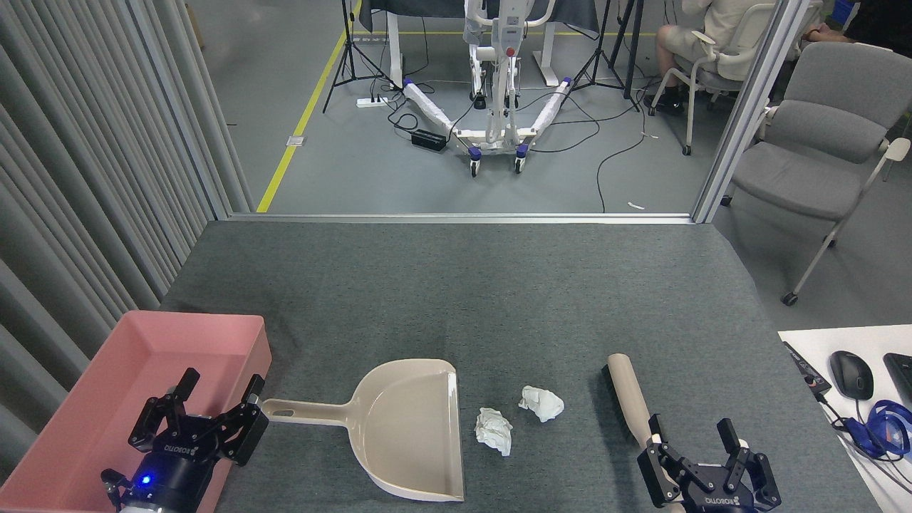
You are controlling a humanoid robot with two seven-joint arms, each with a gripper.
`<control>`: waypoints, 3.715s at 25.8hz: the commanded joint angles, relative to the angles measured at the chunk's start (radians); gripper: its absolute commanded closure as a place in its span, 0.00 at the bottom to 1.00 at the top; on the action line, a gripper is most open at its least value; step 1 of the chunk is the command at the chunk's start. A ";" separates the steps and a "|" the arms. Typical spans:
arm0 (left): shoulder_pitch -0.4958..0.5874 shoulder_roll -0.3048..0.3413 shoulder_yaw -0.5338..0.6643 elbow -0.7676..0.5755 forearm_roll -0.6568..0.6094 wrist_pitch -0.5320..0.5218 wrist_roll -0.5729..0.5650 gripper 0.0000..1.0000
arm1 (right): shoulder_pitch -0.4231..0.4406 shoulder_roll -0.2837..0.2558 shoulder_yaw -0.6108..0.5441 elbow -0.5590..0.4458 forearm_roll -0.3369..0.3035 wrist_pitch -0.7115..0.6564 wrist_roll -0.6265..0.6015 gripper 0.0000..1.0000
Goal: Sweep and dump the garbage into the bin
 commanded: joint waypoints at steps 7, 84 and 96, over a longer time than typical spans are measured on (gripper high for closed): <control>0.000 0.010 -0.008 -0.023 0.000 -0.014 0.008 0.01 | -0.002 -0.009 -0.002 0.000 -0.002 -0.001 0.000 0.02; 0.074 -0.116 -0.163 0.069 0.597 -0.127 -0.012 0.02 | 0.089 0.027 0.079 0.017 0.060 0.103 0.052 0.02; 0.013 -0.149 -0.165 0.192 0.729 -0.116 -0.026 0.04 | 0.096 0.043 0.078 0.092 0.060 0.104 0.046 0.02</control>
